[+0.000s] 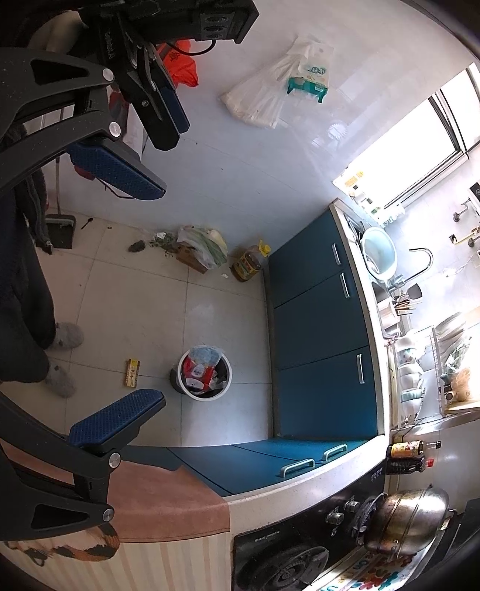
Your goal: Collect trash
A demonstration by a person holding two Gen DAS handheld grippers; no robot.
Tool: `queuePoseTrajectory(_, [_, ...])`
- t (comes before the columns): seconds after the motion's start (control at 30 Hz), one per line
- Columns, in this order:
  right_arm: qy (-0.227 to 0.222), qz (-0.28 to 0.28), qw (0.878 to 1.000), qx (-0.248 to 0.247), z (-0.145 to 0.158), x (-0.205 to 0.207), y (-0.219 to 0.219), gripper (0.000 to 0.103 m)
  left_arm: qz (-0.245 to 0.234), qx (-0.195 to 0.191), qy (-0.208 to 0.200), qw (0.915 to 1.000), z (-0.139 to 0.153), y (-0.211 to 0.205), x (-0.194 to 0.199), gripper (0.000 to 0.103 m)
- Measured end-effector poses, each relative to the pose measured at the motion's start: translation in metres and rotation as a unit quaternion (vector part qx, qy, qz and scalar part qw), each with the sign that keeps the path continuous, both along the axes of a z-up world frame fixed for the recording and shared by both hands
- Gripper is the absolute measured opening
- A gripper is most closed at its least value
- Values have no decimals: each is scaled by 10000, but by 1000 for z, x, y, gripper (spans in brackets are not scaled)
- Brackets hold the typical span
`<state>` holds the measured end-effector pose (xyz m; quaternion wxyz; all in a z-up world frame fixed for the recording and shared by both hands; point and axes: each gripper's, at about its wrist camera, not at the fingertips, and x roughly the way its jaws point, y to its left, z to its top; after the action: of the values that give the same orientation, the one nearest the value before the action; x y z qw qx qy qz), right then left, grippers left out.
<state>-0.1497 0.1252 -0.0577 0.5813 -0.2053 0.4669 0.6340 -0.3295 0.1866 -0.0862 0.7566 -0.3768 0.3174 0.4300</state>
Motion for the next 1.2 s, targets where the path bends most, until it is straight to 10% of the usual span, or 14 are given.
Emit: queuePoseTrajectory(1.2, [83, -153, 9998, 7, -3, 10, -2, 103, -89, -165, -186, 9997, -1, 0, 7, 103])
